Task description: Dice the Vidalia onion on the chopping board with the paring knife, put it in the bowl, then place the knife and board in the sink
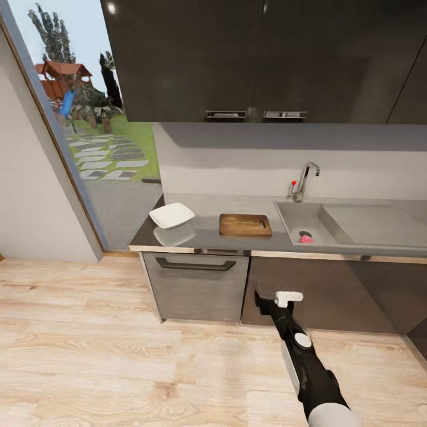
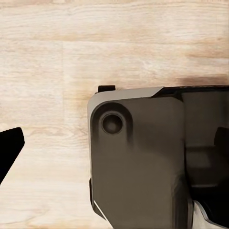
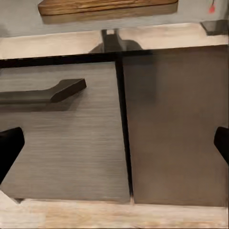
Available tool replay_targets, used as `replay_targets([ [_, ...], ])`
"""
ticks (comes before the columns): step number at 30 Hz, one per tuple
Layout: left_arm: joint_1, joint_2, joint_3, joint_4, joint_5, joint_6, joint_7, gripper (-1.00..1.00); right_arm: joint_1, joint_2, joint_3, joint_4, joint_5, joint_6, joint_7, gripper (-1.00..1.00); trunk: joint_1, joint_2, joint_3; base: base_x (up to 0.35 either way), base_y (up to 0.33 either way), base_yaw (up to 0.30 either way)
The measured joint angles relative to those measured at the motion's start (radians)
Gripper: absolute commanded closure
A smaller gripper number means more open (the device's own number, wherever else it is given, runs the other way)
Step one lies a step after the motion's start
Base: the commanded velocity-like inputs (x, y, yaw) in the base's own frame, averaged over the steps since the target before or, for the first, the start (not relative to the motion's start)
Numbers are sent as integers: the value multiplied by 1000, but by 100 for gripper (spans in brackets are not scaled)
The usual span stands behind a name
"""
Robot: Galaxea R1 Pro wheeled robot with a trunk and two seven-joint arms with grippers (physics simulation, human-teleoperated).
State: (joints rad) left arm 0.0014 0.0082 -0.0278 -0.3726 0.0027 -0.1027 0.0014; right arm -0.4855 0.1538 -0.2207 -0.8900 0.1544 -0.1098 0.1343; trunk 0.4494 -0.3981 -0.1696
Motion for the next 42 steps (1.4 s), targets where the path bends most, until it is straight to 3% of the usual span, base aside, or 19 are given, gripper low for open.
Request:
replay_targets([
  [7, 0, -2, 0, -21, 0, 1, 1, -100, 80, -9, -3, 0, 39, -61, 31, -100, 0, 0, 0, 0, 0, 0],
  [11, 0, -2, 0, -47, 1, 3, 2, -100, 144, -31, -4, -1, 44, -101, 72, -100, 0, 0, 0, 0, 0, 0],
  [18, 0, -1, 1, -85, 2, 6, 6, -100, 215, -37, -4, -1, 46, -152, 108, -100, 0, 0, 0, 0, 0, 0],
  [21, 0, -1, 3, -100, 3, 9, 18, -100, 256, -42, -4, 42, 50, -174, 113, -100, 0, 0, 0, 0, 0, 0],
  [23, 0, -1, 4, -102, 3, 9, 33, -100, 263, -58, -4, 115, 50, -180, 112, -100, 0, 0, 0, 0, 0, 0],
  [25, 0, -1, 4, -104, 4, 9, 58, -100, 267, -98, -4, 245, 49, -213, 112, -100, 0, 0, 0, 0, 0, 0],
  [26, 0, 0, 4, -103, 5, 9, 77, -100, 270, -142, -5, 375, 44, -303, 113, -100, 0, 0, 0, 0, 0, 0],
  [28, 0, 1, 5, -102, 5, 9, 82, -100, 270, -161, -5, 464, 45, -360, 110, -100, 0, 0, 0, 0, 0, 0],
  [32, 0, 10, 6, -100, 10, 9, 85, -100, 270, -174, -9, 578, 45, -413, 88, -100, 0, 0, 0, 0, 0, 0],
  [35, 0, 18, 6, -89, 58, 9, 88, -100, 270, -184, -9, 688, 44, -426, 15, -100, 0, 0, 0, 0, 0, 0],
  [40, 0, 30, 6, -78, 118, 8, 87, -100, 270, -198, -8, 796, 46, -428, -42, -100, 0, 0, 0, 0, 0, 0],
  [41, 0, 38, 6, -75, 135, 8, 87, -100, 270, -222, -12, 848, 43, -412, -79, -100, 0, 0, 0, 0, 0, 0],
  [42, 0, 39, 5, -74, 137, 8, 87, -100, 270, -230, -8, 854, 43, -403, -86, -100, 0, 0, 0, 0, 0, 0],
])
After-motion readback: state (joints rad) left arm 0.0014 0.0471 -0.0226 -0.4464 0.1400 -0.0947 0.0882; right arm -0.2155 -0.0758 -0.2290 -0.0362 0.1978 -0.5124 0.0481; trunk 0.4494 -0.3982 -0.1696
